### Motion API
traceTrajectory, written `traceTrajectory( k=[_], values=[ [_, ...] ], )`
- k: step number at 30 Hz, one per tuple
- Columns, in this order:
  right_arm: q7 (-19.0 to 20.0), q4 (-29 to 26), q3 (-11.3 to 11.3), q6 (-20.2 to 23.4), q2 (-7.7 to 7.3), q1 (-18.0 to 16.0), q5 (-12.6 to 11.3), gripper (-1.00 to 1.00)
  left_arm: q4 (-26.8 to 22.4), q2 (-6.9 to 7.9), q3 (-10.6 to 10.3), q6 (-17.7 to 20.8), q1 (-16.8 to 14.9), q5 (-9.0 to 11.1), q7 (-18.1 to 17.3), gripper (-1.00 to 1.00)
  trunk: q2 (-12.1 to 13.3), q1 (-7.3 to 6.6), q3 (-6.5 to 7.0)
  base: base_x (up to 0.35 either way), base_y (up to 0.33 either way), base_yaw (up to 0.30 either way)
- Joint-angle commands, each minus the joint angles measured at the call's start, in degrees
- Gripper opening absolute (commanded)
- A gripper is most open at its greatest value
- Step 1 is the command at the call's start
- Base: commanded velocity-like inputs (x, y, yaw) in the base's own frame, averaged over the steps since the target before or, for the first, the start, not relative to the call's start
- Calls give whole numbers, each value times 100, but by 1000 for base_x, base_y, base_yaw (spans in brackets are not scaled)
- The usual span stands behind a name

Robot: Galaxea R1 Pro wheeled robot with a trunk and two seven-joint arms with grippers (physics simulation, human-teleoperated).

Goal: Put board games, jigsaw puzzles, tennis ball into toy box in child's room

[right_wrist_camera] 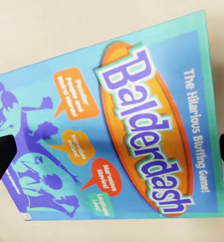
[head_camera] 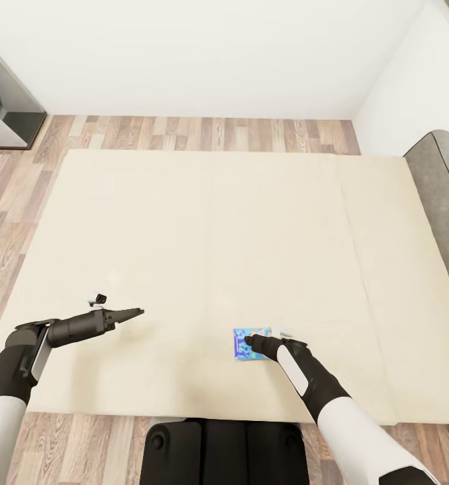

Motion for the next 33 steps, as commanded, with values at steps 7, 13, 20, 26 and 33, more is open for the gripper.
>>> traceTrajectory(
  k=[7, 13, 20, 26, 33],
  values=[
    [-53, -10, 21, 17, -3, -2, -61, 100, 0, -3, -2, 61, -2, -2, -18, 100, -9, 3, -6, 0, 7, 0],
    [-55, -10, 21, 17, -3, -2, -61, 100, 0, -3, -2, 61, -2, -2, -14, 100, -9, 3, -6, 0, 0, 0],
    [-55, -10, 20, 17, -3, -2, -61, 100, 0, -4, -2, 63, -2, -2, -12, 100, -9, 3, -6, 0, 55, 0],
    [-55, -10, 17, 17, -3, -2, -61, 100, 0, -4, -2, 62, -2, -2, -11, 100, -9, 3, -6, 0, 51, 0],
    [-55, -10, 16, 17, -3, -2, -61, 100, 0, -3, -2, 61, -2, -2, -21, 100, -9, 3, -6, 0, 33, 0]
  ],
)
